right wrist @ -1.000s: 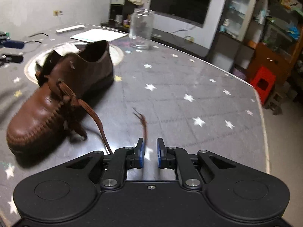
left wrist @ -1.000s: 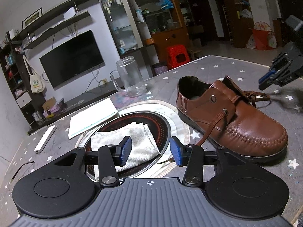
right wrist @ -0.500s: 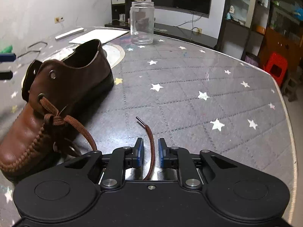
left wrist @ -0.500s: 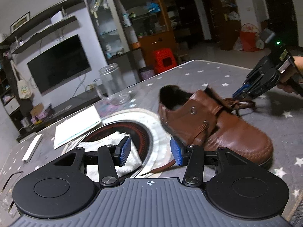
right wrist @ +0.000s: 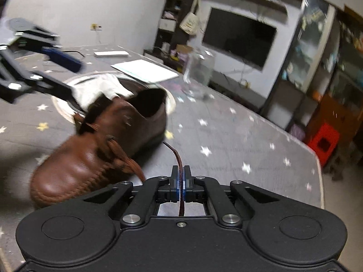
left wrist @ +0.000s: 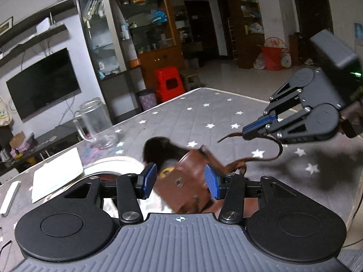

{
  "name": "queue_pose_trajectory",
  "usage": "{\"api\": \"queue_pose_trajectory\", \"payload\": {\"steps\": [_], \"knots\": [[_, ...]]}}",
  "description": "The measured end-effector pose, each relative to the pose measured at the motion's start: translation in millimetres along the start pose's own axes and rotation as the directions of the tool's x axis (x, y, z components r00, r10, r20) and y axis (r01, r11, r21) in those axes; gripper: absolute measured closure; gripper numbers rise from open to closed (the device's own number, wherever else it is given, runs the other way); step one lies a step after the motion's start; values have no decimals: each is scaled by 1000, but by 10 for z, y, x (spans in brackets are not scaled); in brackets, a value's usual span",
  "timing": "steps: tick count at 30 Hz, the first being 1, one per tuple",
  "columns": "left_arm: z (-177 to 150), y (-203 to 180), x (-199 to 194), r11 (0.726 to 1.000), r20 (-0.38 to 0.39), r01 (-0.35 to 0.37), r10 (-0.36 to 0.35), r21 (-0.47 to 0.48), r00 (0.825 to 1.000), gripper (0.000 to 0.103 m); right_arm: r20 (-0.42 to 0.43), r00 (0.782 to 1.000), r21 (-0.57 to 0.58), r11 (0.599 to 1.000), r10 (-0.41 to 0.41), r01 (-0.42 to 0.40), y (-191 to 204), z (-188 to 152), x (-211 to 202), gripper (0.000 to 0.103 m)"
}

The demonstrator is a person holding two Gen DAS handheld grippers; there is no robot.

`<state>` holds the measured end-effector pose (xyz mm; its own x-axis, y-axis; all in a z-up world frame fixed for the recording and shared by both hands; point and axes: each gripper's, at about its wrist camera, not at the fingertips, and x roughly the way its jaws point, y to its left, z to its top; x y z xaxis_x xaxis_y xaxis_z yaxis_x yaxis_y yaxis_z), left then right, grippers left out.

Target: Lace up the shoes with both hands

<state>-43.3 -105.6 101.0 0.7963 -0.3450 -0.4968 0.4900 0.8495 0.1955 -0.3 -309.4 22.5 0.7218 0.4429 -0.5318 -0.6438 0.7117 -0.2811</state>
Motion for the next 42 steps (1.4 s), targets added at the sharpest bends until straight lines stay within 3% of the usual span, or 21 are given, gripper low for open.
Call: {"api": "queue_pose_trajectory", "payload": {"steps": [3, 7, 13, 19, 29, 42], "knots": [[41, 23, 136, 1000, -20, 1, -1, -21, 1000, 58, 27, 1000, -31, 1000, 6, -5, 88, 64, -92, 101], [6, 154, 208, 997, -42, 14, -18, -82, 999, 82, 77, 997, -88, 996, 22, -16, 218, 150, -245, 101], [-86, 291, 131, 993, -25, 45, -47, -105, 999, 89, 104, 993, -133, 991, 49, -35, 327, 202, -319, 101], [-230, 431, 47, 988, -6, 49, -51, -146, 999, 89, 114, 989, -196, 978, 91, -68, 500, 298, -263, 101], [-295, 527, -4, 974, 23, 83, -79, -210, 997, 89, 118, 990, -345, 938, 79, -33, 736, 379, 52, 101], [-316, 532, -19, 971, 30, 88, -83, -220, 996, 89, 118, 986, -353, 933, 118, -70, 840, 401, 138, 101]]}}
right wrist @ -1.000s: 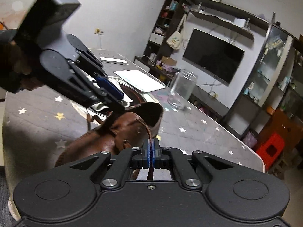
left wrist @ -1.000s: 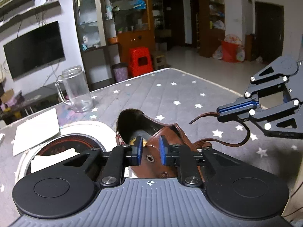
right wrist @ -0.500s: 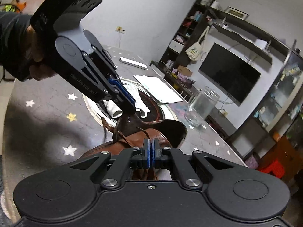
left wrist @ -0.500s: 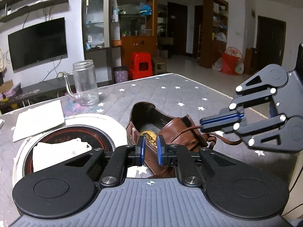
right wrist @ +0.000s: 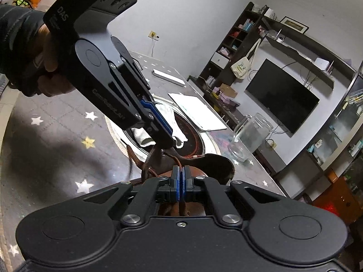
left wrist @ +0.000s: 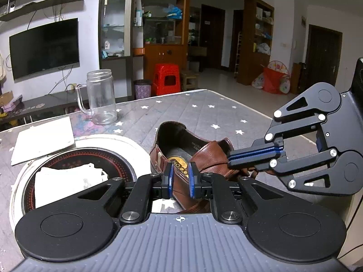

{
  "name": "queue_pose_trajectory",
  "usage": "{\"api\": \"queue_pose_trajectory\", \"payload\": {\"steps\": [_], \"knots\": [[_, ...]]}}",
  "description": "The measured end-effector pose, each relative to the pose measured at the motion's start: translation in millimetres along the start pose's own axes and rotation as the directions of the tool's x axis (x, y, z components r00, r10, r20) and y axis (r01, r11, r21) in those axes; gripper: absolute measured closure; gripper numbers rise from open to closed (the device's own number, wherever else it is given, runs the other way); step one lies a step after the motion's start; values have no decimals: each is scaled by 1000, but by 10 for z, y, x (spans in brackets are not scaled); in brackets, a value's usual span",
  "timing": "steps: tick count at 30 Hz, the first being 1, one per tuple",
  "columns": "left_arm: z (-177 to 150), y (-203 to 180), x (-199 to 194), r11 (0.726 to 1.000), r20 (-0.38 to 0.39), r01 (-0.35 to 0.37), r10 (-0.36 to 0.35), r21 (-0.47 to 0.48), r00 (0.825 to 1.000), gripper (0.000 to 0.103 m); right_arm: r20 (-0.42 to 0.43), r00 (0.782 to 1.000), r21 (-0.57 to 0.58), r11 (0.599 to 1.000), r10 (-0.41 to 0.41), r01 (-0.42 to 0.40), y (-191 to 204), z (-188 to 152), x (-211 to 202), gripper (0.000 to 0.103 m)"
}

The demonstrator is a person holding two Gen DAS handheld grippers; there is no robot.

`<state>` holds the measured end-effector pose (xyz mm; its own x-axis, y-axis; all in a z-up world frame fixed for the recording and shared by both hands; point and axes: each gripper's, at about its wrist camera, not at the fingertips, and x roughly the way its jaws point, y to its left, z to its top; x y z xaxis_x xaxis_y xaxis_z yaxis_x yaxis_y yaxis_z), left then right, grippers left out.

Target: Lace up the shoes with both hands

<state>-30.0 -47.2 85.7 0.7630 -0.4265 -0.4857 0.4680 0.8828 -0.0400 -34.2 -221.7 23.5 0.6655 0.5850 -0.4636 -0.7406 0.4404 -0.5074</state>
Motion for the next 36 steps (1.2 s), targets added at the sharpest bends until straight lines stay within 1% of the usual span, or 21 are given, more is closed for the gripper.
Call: {"api": "queue_pose_trajectory", "payload": {"steps": [6, 10, 11, 13, 15, 17, 19, 22, 24, 25, 27, 29, 30, 31, 34, 36], "knots": [[17, -8, -20, 1000, 9, 3, -3, 19, 1000, 84, -3, 1000, -2, 1000, 24, -24, 34, 1, 112, 101], [24, -3, -72, 999, 29, 30, -32, 44, 999, 83, -3, 1000, 3, 1000, 30, -30, 37, 9, 168, 101], [20, -22, -91, 996, 22, 26, -28, 82, 999, 83, -3, 999, 5, 999, 32, -32, 37, 10, 180, 101], [3, -32, -112, 992, 10, 33, -34, 121, 999, 83, -3, 1000, 3, 1000, 30, -30, 36, 9, 191, 101], [-13, -76, -85, 982, -10, 38, -36, 183, 999, 83, -3, 1000, 1, 1000, 28, -28, 29, 7, 189, 101], [-25, -157, -54, 959, -25, 28, -22, 281, 999, 83, -4, 1000, -3, 1000, 29, -29, 25, 6, 187, 101], [-41, -226, 12, 929, -41, 18, -3, 369, 999, 83, -4, 1000, -8, 1000, 30, -30, 31, 7, 185, 101], [-59, -286, 77, 892, -55, 13, 13, 452, 998, 83, -5, 1000, -18, 999, 30, -30, 47, 9, 181, 101], [-80, -339, 138, 846, -76, 28, 15, 532, 997, 83, -6, 1000, -23, 999, 30, -30, 51, 12, 190, 101], [-93, -342, 153, 836, -79, 28, 19, 548, 997, 83, -7, 999, -27, 999, 31, -31, 54, 13, 198, 101], [-143, -371, 203, 786, -90, 30, 33, 617, 995, 83, -10, 999, -34, 999, 30, -30, 57, 11, 202, 101], [-172, -372, 231, 764, -88, 29, 36, 644, 996, 87, -9, 999, -39, 999, 32, -32, 61, 12, 203, 101], [-180, -360, 237, 767, -83, 26, 36, 641, 996, 94, -9, 999, -43, 999, 32, -32, 67, 13, 204, 101], [-189, -348, 243, 769, -78, 22, 36, 639, 996, 97, -9, 999, -46, 998, 32, -32, 73, 15, 206, 101], [-213, -313, 261, 777, -63, 12, 36, 630, 997, 98, -7, 999, -53, 998, 31, -31, 87, 19, 210, 101], [-251, -320, 258, 792, -45, -21, 61, 611, 997, 98, -5, 1000, -56, 998, 25, -26, 96, 20, 207, 100]]}}
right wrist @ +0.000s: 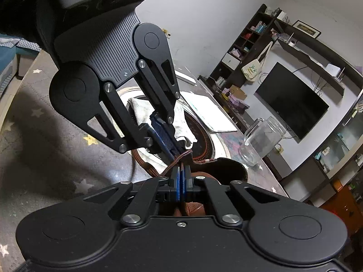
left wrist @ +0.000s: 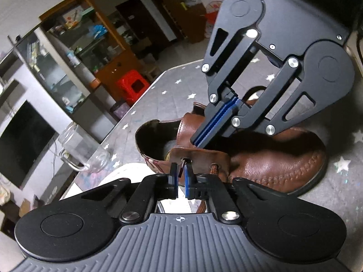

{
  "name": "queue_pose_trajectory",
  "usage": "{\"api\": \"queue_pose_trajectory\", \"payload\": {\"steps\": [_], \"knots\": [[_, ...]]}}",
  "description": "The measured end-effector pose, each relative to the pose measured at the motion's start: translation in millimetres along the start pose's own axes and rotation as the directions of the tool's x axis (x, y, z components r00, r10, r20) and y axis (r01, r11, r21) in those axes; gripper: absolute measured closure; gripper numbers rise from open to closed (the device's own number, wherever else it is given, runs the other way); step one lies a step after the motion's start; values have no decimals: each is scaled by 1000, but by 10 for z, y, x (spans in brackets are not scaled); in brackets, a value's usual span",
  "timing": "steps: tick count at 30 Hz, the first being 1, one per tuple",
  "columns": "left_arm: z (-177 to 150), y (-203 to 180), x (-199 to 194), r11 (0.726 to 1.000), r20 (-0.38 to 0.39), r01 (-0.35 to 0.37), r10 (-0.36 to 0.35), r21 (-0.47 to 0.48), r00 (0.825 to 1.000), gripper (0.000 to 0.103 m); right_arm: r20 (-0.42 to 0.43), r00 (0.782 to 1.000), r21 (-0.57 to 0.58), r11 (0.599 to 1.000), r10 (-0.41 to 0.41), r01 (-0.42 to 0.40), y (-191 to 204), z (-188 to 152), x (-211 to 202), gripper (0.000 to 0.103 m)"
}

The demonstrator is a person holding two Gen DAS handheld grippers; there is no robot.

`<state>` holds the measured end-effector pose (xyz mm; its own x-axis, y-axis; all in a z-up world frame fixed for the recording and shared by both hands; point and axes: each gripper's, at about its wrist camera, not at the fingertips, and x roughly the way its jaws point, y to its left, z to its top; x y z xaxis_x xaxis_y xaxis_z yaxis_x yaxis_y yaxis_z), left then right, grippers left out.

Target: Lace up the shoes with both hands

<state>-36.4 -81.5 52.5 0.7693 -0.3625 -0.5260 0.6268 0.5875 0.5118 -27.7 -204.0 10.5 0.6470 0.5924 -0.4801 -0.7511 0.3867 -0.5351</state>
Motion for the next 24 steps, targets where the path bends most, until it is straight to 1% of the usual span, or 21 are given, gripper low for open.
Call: {"api": "queue_pose_trajectory", "payload": {"steps": [3, 5, 8, 11, 12, 13, 14, 15, 17, 18, 20, 21, 22, 23, 24], "knots": [[-27, -38, -29, 997, -12, -70, 70, -28, 997, 99, 6, 1000, 5, 1000, -12, 12, 4, 4, -32, 100], [31, -10, -67, 987, -12, -147, 146, -68, 989, 99, 14, 1000, 17, 1000, -26, 25, 10, 0, -94, 99], [36, 102, -205, 960, -6, -247, 248, -129, 969, 100, 20, 999, 44, 998, -45, 45, 34, -24, -208, 96], [31, 231, -308, 941, -5, -281, 285, -190, 958, 100, 11, 998, 55, 997, -63, 63, 84, -73, -288, 94], [22, 284, -338, 933, -8, -285, 291, -221, 957, 100, 8, 998, 59, 996, -68, 67, 89, -88, -299, 93], [19, 309, -338, 933, -12, -277, 282, -231, 959, 100, 5, 997, 63, 995, -72, 71, 94, -103, -310, 93], [-5, 354, -324, 938, -28, -236, 237, -253, 971, 99, 0, 997, 70, 995, -77, 77, 101, -123, -326, 93], [-29, 361, -312, 938, -45, -228, 225, -260, 973, 99, -7, 997, 82, 993, -82, 83, 108, -151, -345, 93], [-78, 372, -288, 937, -80, -215, 200, -275, 977, 99, -16, 996, 99, 991, -91, 92, 101, -176, -360, 93], [-117, 368, -273, 937, -97, -221, 202, -271, 975, 97, -16, 995, 110, 989, -97, 98, 87, -183, -367, 93], [-170, 369, -294, 939, -112, -211, 186, -273, 976, 90, -15, 994, 150, 982, -112, 113, 38, -204, -401, 93], [-188, 354, -316, 939, -118, -213, 187, -271, 975, 81, -14, 993, 178, 977, -119, 120, -1, -217, -419, 93], [-196, 353, -330, 939, -120, -213, 187, -271, 975, 76, -14, 991, 217, 967, -130, 130, -67, -237, -431, 93], [-213, 344, -346, 942, -125, -211, 184, -261, 975, 75, -19, 990, 241, 960, -138, 139, -121, -252, -431, 93], [-231, 334, -362, 945, -131, -208, 180, -250, 975, 71, -26, 989, 263, 954, -145, 147, -174, -270, -424, 93]]}}
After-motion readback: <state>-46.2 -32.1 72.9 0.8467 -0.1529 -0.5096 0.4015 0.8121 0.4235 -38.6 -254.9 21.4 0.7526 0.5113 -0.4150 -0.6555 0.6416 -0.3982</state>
